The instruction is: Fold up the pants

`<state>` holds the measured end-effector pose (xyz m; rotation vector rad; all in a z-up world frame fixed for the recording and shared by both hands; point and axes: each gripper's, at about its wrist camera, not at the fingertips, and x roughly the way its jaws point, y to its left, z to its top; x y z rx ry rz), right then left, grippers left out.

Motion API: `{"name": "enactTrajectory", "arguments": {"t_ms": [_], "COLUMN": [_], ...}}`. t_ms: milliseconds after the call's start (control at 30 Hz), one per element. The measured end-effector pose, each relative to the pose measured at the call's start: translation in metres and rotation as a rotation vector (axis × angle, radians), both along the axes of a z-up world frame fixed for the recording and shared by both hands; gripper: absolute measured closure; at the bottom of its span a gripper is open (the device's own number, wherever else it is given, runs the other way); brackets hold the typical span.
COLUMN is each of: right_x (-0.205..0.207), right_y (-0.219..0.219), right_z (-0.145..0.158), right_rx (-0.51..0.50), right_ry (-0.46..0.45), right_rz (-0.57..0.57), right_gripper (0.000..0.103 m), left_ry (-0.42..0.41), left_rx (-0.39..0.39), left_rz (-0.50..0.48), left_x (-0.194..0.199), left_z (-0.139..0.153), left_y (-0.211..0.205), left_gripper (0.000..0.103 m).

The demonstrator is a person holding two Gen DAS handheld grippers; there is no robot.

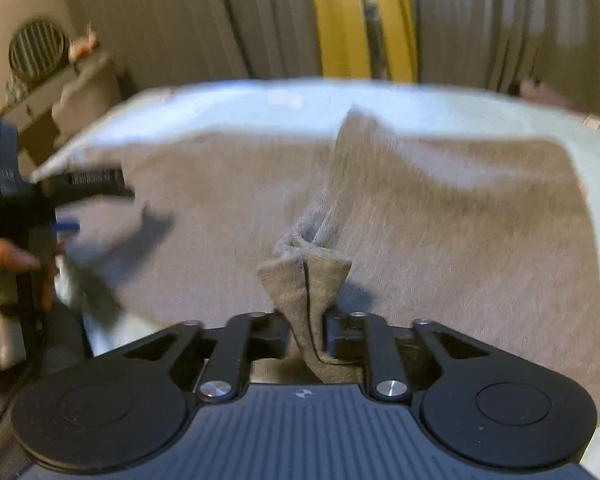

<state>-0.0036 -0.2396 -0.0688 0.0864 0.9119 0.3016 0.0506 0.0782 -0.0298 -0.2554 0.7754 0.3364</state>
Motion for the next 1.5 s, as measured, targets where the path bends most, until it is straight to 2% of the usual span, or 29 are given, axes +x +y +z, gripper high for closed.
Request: {"name": "enactTrajectory", "arguments": {"t_ms": [67, 100, 133, 200, 267, 300, 333, 367, 400, 467, 567, 600, 633, 700, 733, 767, 800, 833, 900, 967, 1067, 1200, 1233, 1267, 1300, 1400, 1500], "right_x": [-0.001, -0.003, -0.005, -0.009, -0.008, -0.004, 0.002, 0.008, 0.008, 0.000, 0.000, -0.002, -0.004, -0.012, -0.017, -0.023, -0.027, -0.028, -0.029, -0.029, -0.022, -0.015, -0.009, -0.008, -0.007, -0.007, -0.009], "right_y": [-0.004, -0.012, -0.021, -0.047, -0.077, -0.094, -0.108, -0.123, -0.132, -0.141, -0.140, -0.144, -0.151, -0.169, -0.178, -0.183, -0.190, -0.196, -0.204, -0.207, -0.201, -0.199, -0.200, -0.198, -0.197, -0.196, -0.197], "right_z": [0.003, 0.010, 0.018, 0.032, 0.034, 0.029, 0.018, 0.001, -0.007, 0.002, 0.020, 0.023, 0.024, 0.019, 0.014, 0.007, 0.001, -0.001, -0.006, -0.009, -0.009, -0.015, -0.015, -0.016, -0.017, -0.018, -0.016], "right_rx": [0.059, 0.110, 0.160, 0.230, 0.265, 0.275, 0.280, 0.276, 0.288, 0.317, 0.008, -0.035, -0.014, 0.140, 0.220, 0.288, 0.340, 0.380, 0.442, 0.462, 0.455, 0.507, 0.502, 0.489, 0.483, 0.492, 0.510], "right_ry": [0.040, 0.036, 0.019, -0.047, -0.063, -0.006, 0.092, 0.233, 0.286, 0.235, 0.181, 0.164, 0.152, 0.148, 0.151, 0.156, 0.157, 0.153, 0.155, 0.163, 0.153, 0.116, 0.109, 0.105, 0.106, 0.092, 0.059], "right_rz": [0.028, 0.026, 0.010, -0.092, -0.231, -0.325, -0.398, -0.449, -0.474, -0.509, -0.599, -0.634, -0.649, -0.656, -0.672, -0.700, -0.735, -0.763, -0.817, -0.831, -0.786, -0.763, -0.771, -0.775, -0.771, -0.756, -0.746], "right_gripper": [0.063, 0.049, 0.030, 0.013, 0.007, 0.006, 0.006, 0.007, 0.012, 0.012, 0.004, 0.004, 0.004, 0.004, 0.004, 0.004, 0.004, 0.004, 0.004, 0.004, 0.004, 0.004, 0.004, 0.004, 0.004, 0.004, 0.004], "left_ry": [-0.012, -0.019, -0.032, -0.048, -0.051, -0.046, -0.036, -0.019, -0.005, 0.008, 0.063, 0.084, 0.102, 0.140, 0.161, 0.189, 0.219, 0.243, 0.259, 0.277, 0.285, 0.285, 0.280, 0.278, 0.284, 0.271, 0.229], "left_rx": [0.010, 0.015, 0.020, 0.020, -0.012, -0.048, -0.088, -0.128, -0.158, -0.213, -0.314, -0.359, -0.399, -0.462, -0.490, -0.520, -0.545, -0.565, -0.586, -0.590, -0.631, -0.684, -0.696, -0.701, -0.693, -0.634, -0.644], "left_rz": [-0.035, -0.057, -0.088, -0.162, -0.262, -0.316, -0.368, -0.421, -0.466, -0.538, -0.603, -0.613, -0.621, -0.616, -0.617, -0.619, -0.623, -0.628, -0.651, -0.668, -0.683, -0.681, -0.678, -0.675, -0.672, -0.671, -0.685], "left_x": [-0.002, -0.003, -0.005, -0.007, -0.008, -0.008, -0.007, -0.005, -0.004, -0.001, 0.011, 0.016, 0.023, 0.038, 0.045, 0.050, 0.056, 0.060, 0.067, 0.070, 0.078, 0.088, 0.088, 0.088, 0.088, 0.082, 0.078], "left_z": [0.002, 0.003, 0.005, 0.007, 0.009, 0.010, 0.010, 0.010, 0.011, 0.014, 0.011, 0.008, 0.005, -0.003, -0.007, -0.012, -0.016, -0.021, -0.026, -0.032, -0.037, -0.040, -0.040, -0.039, -0.039, -0.030, -0.010], "left_y": [-0.004, -0.007, -0.010, -0.019, -0.030, -0.036, -0.042, -0.050, -0.057, -0.070, -0.085, -0.089, -0.093, -0.098, -0.101, -0.105, -0.108, -0.113, -0.123, -0.130, -0.134, -0.139, -0.139, -0.139, -0.143, -0.145, -0.143], "left_gripper": [0.002, 0.002, 0.002, 0.002, 0.002, 0.002, 0.002, 0.002, 0.002, 0.002, 0.002, 0.003, 0.003, 0.006, 0.016, 0.034, 0.041, 0.047, 0.048, 0.049, 0.049, 0.050, 0.055, 0.072, 0.084, 0.087, 0.088]}}
